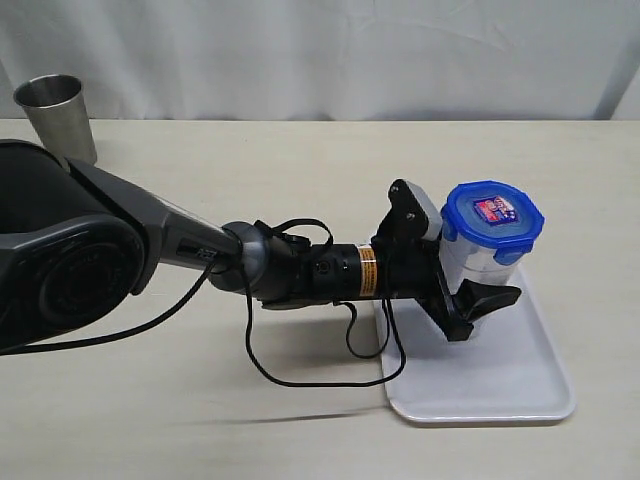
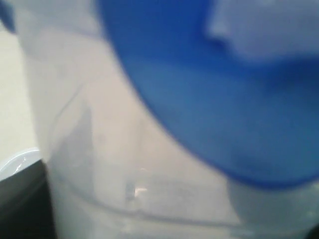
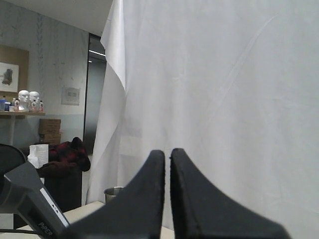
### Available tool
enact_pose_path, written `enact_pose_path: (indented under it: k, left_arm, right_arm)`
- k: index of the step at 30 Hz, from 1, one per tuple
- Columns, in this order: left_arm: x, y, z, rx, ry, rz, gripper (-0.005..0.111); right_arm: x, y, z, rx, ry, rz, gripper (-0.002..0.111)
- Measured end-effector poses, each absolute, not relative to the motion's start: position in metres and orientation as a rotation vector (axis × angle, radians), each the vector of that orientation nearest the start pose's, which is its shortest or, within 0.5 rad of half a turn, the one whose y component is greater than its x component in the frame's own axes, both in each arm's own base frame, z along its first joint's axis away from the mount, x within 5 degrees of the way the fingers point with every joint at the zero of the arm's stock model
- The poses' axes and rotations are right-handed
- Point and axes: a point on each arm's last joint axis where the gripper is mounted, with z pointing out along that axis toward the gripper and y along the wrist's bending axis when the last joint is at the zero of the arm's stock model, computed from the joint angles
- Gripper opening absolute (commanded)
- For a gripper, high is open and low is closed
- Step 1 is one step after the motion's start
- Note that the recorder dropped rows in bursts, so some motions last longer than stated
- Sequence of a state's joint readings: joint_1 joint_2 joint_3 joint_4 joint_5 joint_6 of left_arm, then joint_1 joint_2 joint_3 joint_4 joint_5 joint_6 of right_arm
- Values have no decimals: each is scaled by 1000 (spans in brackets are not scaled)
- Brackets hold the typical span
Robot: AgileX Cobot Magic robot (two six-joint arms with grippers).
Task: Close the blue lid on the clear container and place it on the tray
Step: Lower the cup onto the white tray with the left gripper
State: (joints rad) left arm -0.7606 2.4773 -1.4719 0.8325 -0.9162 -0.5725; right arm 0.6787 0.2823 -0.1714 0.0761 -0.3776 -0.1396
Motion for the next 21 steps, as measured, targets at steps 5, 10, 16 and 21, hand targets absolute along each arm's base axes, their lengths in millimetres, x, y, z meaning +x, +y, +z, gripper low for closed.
enact_pose_path:
  k: [5, 10, 16, 21]
  left_arm:
    - [320, -374, 64, 1133, 1532, -1028, 105]
    - [324, -371, 63, 1147, 1609, -939, 105]
    - [322, -372, 65, 1193, 1591, -927, 105]
    - [318, -373, 65, 1269, 1543, -936, 105]
  right_arm:
    - [61, 46, 286, -428, 1159, 515, 5]
    - [61, 46, 286, -428, 1159, 515, 5]
    - [61, 46, 286, -428, 1159, 515, 5]
    - [61, 46, 286, -428, 1159, 515, 5]
